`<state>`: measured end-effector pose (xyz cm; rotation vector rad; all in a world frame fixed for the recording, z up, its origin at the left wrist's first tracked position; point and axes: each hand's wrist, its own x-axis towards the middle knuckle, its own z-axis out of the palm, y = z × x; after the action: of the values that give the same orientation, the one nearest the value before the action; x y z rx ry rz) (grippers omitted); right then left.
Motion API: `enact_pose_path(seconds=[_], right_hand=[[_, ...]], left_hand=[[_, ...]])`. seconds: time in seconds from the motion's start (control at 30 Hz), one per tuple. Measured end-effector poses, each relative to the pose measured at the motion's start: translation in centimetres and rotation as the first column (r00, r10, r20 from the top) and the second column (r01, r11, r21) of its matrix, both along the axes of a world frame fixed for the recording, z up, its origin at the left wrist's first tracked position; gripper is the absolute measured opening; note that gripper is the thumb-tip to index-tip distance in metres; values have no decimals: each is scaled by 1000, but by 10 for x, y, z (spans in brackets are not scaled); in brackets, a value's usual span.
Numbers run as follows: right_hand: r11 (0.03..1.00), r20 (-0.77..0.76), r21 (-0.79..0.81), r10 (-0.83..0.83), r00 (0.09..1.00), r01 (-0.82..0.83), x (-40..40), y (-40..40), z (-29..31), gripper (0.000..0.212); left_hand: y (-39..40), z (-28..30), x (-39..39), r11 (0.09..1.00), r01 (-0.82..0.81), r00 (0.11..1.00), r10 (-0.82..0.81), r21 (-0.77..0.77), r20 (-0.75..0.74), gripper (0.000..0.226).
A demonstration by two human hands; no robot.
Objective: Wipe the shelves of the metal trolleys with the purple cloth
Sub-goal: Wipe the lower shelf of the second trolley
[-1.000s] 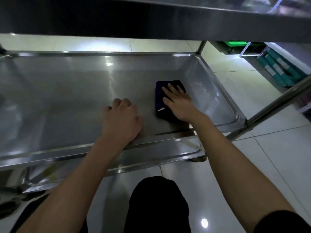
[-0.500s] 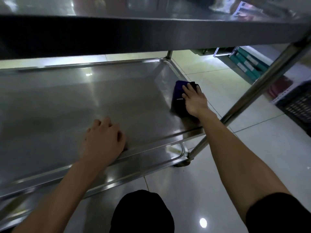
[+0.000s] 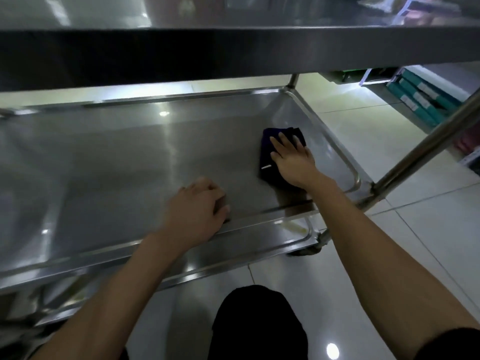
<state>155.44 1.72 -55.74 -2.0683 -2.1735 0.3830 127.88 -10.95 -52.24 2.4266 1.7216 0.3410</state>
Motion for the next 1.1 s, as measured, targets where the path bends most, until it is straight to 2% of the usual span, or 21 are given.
enact_pose_path(seconds=[0.07,0.17,0.27,0.43,0.53,0.77,0.9,1.0,1.1], right_hand=[[999,15,5,46,999,-46,-21,0,-2,57],[998,13,-3,62,998,-62,-46,1,-2,55],[995,37,-15,103,994,-102,-82,3,4,56],[958,-47,-6,287,957,-287,-178,-5,5,56],[945,-60,-10,327,943,-328,-193,1,2,57],[946,-24,-12,323,946,-323,-161,25,-4,61],[978,34,-38,206,978,-205,-93,43,2,55],[991,164,-43,128,978,-123,-31,50,11,53],[999,163,-43,-7,987,14,20,50,20,53]], left_hand=[[-2,5,-18,999,21,1000,-20,-35,9,39],[-8,7,-50,994,-104,994,102,-45,-41,48],[-11,2,-63,989,-121,989,113,-81,-100,53],[-6,-2,-64,987,-143,988,138,-69,-73,52],[-5,-5,-66,982,-171,985,167,-76,-52,55],[-6,0,-61,966,-232,972,234,-117,1,51],[-6,3,-60,950,-267,963,270,-161,-4,51],[-5,3,-59,952,-266,964,265,-151,-23,50],[-5,1,-56,959,-254,967,248,-130,-58,50]])
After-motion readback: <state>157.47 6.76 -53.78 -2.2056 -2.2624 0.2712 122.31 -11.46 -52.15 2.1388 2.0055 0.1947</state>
